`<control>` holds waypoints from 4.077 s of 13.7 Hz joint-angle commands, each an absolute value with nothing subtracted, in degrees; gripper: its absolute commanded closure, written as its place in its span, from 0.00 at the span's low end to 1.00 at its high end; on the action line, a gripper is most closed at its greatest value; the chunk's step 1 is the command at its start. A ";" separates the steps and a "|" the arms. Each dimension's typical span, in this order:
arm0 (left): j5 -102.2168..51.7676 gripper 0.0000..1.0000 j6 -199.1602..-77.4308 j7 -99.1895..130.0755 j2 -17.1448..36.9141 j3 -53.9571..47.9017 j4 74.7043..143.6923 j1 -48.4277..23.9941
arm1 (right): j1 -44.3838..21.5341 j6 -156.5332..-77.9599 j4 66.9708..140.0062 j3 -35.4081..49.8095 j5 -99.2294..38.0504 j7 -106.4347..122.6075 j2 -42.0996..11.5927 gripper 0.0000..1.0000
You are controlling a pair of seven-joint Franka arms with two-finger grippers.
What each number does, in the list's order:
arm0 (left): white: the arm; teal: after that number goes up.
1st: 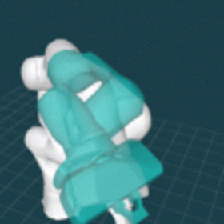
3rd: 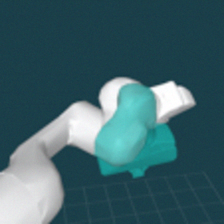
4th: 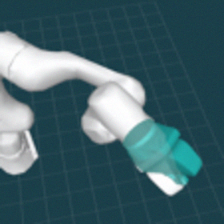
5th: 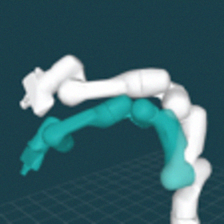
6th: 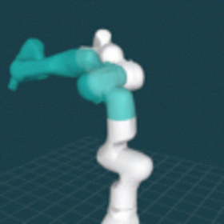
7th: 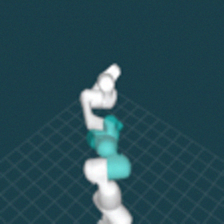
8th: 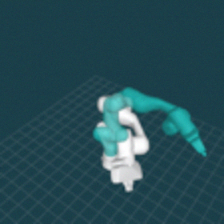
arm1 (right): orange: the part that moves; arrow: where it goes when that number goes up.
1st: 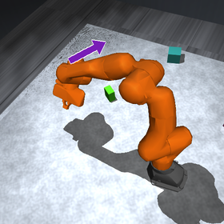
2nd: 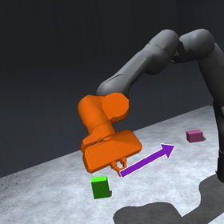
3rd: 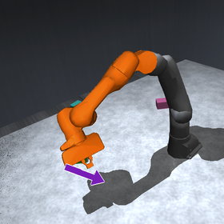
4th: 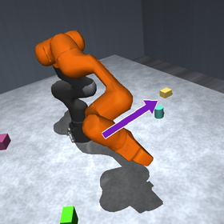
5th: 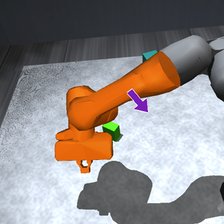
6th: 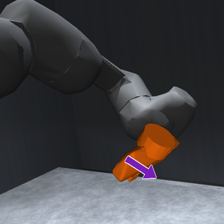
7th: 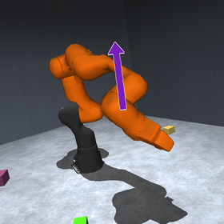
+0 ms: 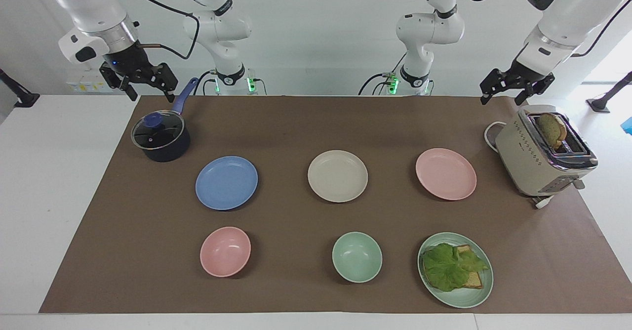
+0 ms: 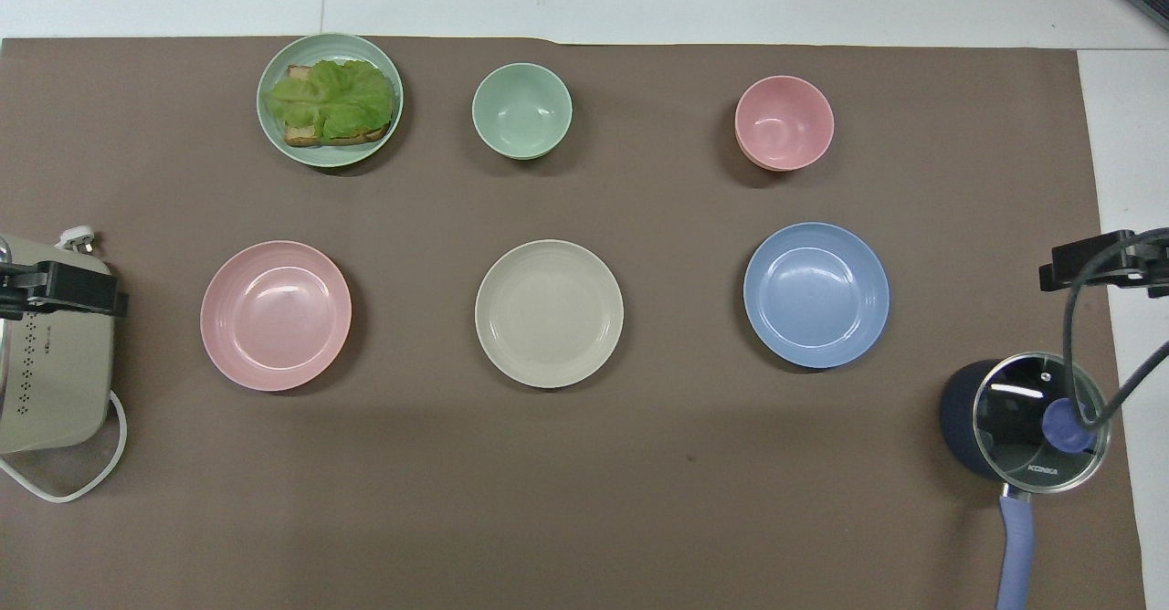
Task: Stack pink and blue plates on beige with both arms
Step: 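Move the left gripper out toward the pink plate, then grasp the rim of the pink plate with the left gripper, then lift the pink plate and carry it onto the beige plate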
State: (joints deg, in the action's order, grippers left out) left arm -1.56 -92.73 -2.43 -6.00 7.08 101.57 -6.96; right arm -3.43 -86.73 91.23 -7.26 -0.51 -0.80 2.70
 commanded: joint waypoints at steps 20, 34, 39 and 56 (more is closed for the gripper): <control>-1.32 0.18 -128.06 1.49 8.26 7.03 124.89 -2.64 | -2.99 -87.10 93.08 -7.12 -0.26 -0.70 4.31 0.00; -11.67 1.00 -110.49 0.70 6.16 6.50 116.99 -2.20 | -2.99 -87.10 93.34 -7.12 -0.26 -0.79 4.57 0.00; -20.11 1.00 -108.72 3.85 1.59 5.02 116.89 -4.47 | -2.99 -87.19 93.43 -7.12 -0.26 -0.70 4.57 0.00; -22.23 1.00 -130.60 33.22 8.52 1.32 118.56 -28.56 | -2.99 -87.19 93.69 -7.21 -0.26 -0.79 4.66 0.00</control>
